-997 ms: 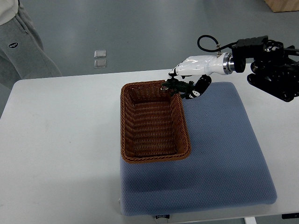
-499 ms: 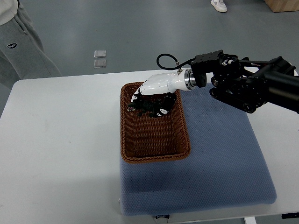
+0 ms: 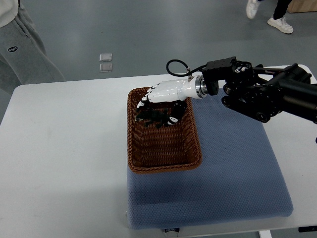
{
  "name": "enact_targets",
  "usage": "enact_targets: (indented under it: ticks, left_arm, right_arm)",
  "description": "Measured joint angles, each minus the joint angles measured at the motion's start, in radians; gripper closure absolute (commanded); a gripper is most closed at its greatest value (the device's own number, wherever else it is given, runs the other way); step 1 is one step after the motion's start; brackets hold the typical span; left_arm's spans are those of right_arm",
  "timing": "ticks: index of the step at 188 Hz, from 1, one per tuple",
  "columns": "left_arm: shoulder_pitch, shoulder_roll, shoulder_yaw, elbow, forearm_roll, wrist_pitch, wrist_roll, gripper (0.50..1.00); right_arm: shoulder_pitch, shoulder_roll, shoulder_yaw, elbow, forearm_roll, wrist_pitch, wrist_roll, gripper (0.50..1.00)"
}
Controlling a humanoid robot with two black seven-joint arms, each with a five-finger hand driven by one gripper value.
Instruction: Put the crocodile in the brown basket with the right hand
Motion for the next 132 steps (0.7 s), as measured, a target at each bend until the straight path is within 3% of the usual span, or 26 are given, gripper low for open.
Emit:
enact_targets:
  ticks: [52,68,103,132]
  left_arm:
    - [0.0,0.0,0.0,0.0,0.0,0.0,0.0,0.5]
    - [0.0,0.0,0.0,0.0,0.0,0.0,0.0,0.5]
    - [0.0,0.0,0.0,0.0,0.0,0.0,0.0,0.5]
    - [0.0,0.0,0.0,0.0,0.0,0.0,0.0,0.5]
  right_arm:
    - [0.0,-0.018,0.022,-0.001,0.096,0.012,-0.008,0.587]
    - [0.001,-0.037,0.031,-0.001,0.188,0.017,-0.055,0.585]
    - [-0.007,-0.097,0.047,-0.002,0.505,0.054,-0.224,0.572]
    - [-0.037,-0.16,0.05,-0.002,0.698,0.066,-0.259,0.572]
